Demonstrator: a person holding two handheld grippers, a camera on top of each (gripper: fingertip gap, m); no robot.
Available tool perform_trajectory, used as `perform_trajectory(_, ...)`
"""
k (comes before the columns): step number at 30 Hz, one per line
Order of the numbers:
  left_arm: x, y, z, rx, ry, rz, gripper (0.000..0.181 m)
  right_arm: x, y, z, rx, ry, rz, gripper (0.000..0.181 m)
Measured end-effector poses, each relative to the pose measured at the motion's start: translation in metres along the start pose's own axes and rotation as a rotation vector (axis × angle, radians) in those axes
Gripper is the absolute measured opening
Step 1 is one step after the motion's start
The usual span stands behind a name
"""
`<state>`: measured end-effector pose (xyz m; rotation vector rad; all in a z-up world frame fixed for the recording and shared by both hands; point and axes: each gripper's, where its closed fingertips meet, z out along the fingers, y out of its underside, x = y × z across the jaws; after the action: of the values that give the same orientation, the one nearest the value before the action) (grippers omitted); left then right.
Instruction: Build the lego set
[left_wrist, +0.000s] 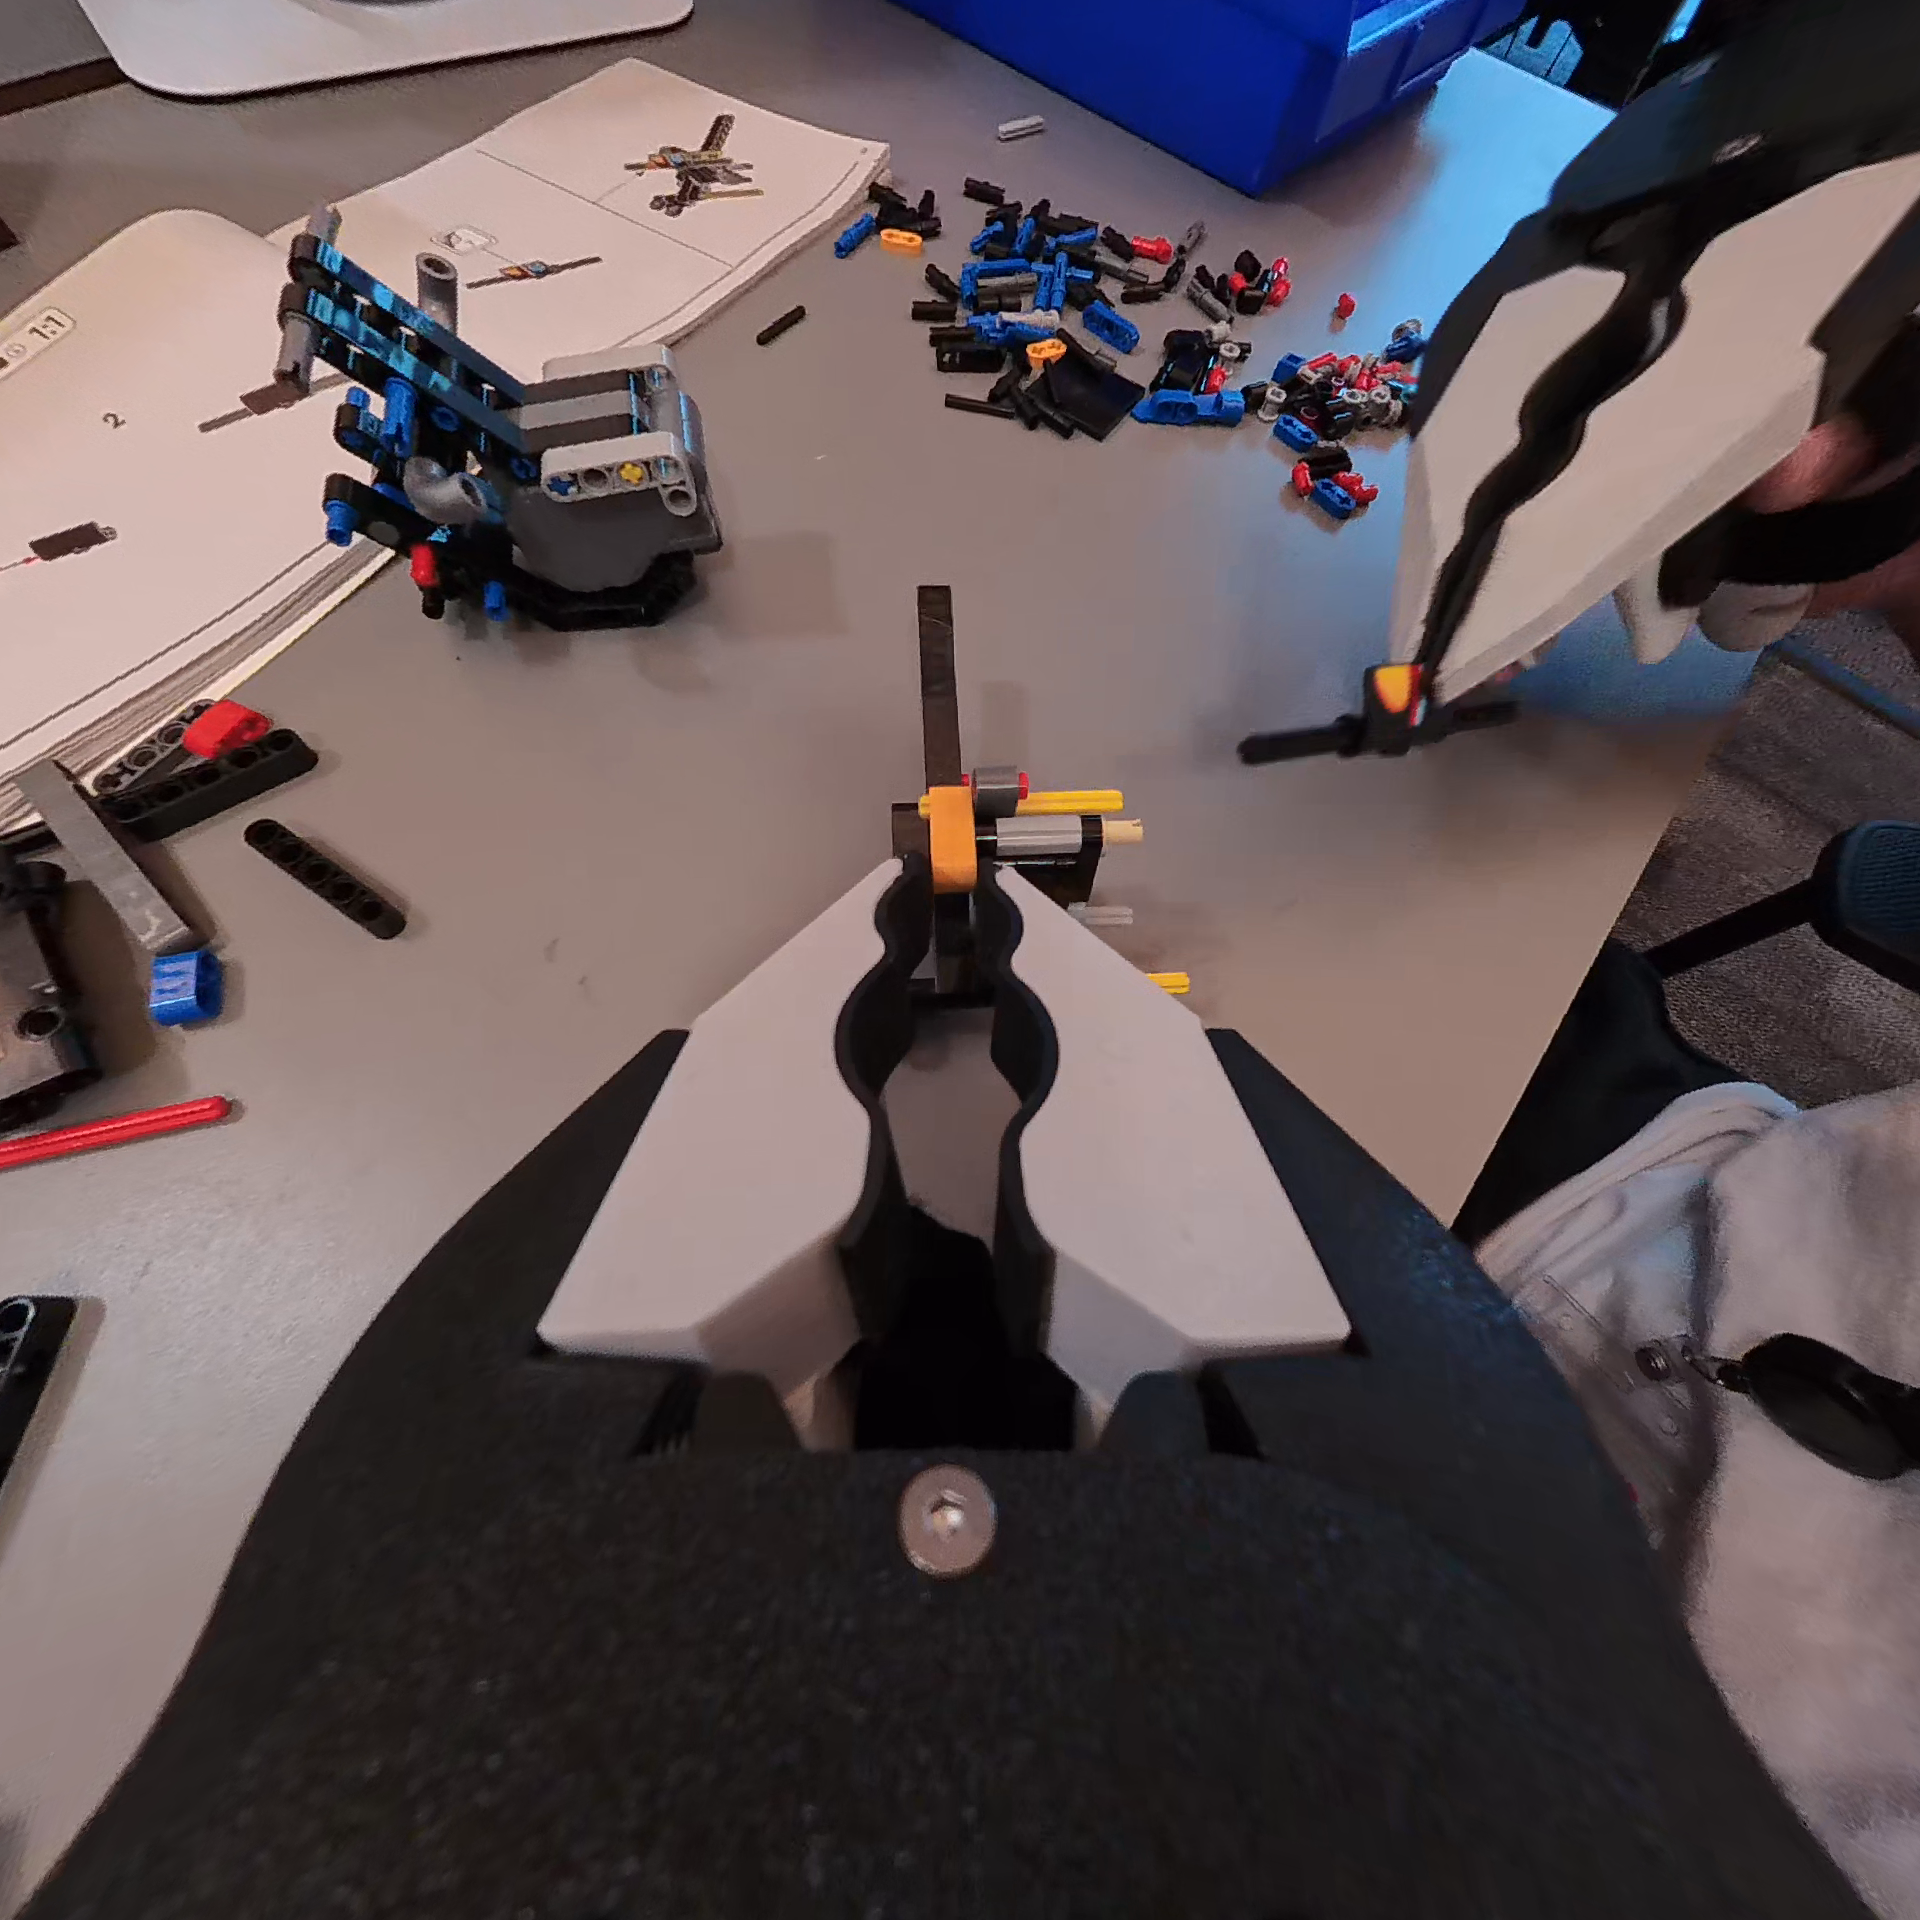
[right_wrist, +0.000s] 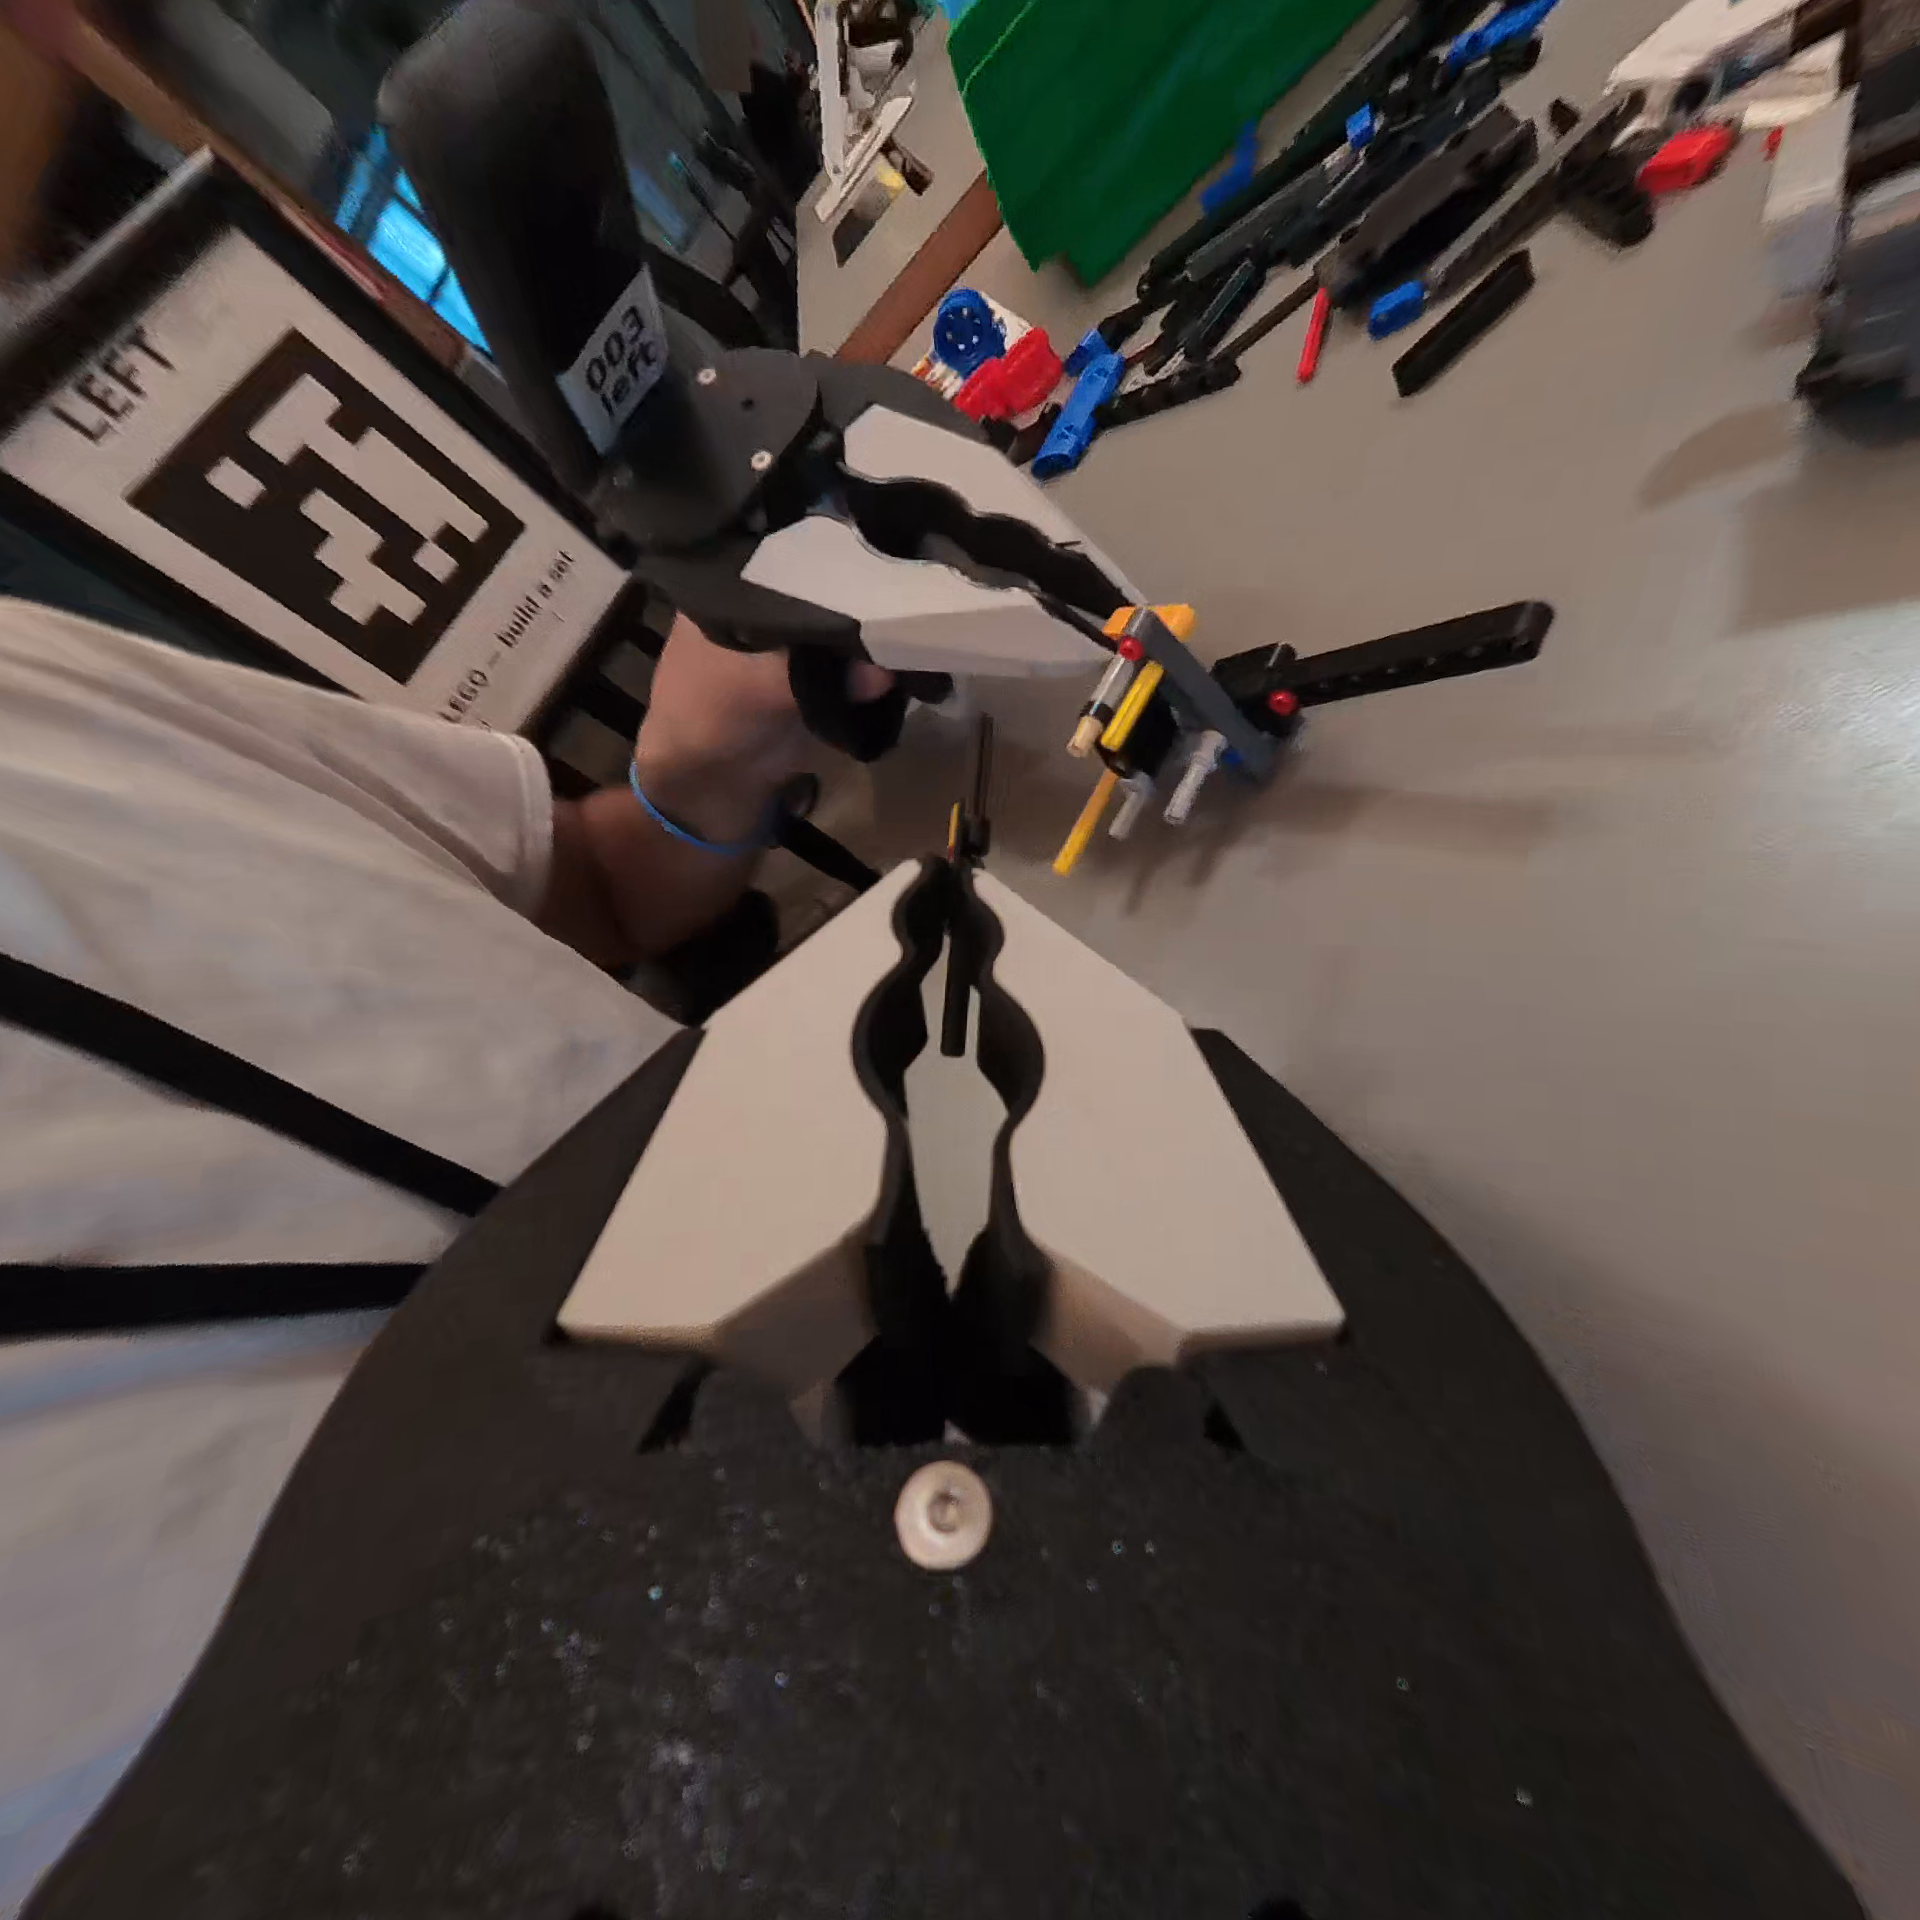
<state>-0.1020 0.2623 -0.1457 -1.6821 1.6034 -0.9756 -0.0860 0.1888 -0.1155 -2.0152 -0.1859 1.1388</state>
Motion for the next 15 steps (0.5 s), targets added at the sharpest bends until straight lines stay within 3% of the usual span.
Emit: perform_trajectory(15, 0.026, 0.006, 0.001, 0.013, 0.144, 0.078, 0.017, 0.004, 0.003, 0.023, 0.041, 0.095, 0.06, 0.0)
